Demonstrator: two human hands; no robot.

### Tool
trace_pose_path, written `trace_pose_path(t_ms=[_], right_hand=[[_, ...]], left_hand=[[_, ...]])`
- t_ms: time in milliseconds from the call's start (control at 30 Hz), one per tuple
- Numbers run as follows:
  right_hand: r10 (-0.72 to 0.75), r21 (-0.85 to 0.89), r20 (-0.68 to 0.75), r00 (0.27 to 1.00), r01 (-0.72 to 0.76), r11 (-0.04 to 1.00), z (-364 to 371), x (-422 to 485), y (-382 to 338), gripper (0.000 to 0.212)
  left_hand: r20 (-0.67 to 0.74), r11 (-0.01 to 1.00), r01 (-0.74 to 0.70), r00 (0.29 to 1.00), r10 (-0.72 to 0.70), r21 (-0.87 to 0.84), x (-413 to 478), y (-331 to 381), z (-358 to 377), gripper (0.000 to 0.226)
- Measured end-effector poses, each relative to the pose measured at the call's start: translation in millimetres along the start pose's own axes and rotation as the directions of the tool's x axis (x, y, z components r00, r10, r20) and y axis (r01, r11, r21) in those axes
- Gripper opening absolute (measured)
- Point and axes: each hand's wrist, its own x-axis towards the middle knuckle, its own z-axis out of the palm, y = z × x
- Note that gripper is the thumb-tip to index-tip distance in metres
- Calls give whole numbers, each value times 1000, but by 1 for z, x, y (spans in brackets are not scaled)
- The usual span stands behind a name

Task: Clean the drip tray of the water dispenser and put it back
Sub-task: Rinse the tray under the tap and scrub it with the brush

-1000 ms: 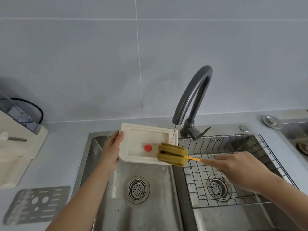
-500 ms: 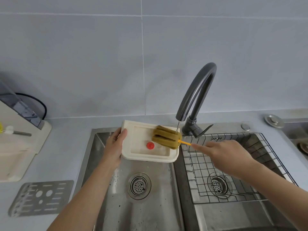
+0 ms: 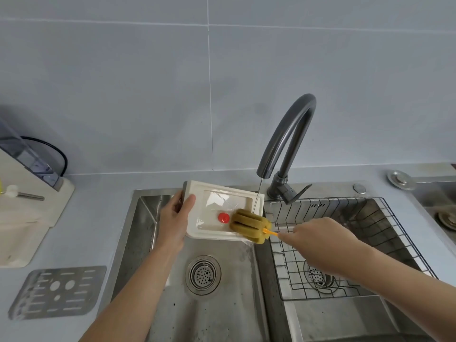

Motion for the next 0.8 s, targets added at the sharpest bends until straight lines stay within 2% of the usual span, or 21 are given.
trace_pose_path(t_ms=[167, 300, 433, 500, 567, 700, 800], right_hand=[[24, 194, 26, 999, -29, 981, -6, 0, 12, 46], [28, 335, 75, 997, -52, 941, -7, -4, 25, 39], [39, 494, 111, 993, -89, 865, -3, -18, 37, 41], [51, 562, 151, 987, -128, 817, 5, -29, 42, 43], [108, 634, 156, 982, -183, 752, 16, -39, 46, 42], [160, 648, 194, 968, -249, 719, 36, -53, 42, 36], [165, 693, 236, 958, -285, 662, 47, -60, 34, 40]], left_hand=[[-29, 1000, -27, 999, 26, -8, 1, 2, -5, 23], [-34, 999, -33, 999, 32, -27, 0, 4, -6, 22], [-103, 998, -10, 995, 3, -67, 4, 8, -14, 17], [-136, 996, -16, 991, 3, -89, 7, 12, -20, 33], [-150, 994, -32, 989, 16, -103, 10, 15, -25, 36], [-137, 993, -15, 991, -2, -117, 8, 13, -30, 34], [-115, 992, 28, 992, -43, -125, 4, 10, -30, 36]])
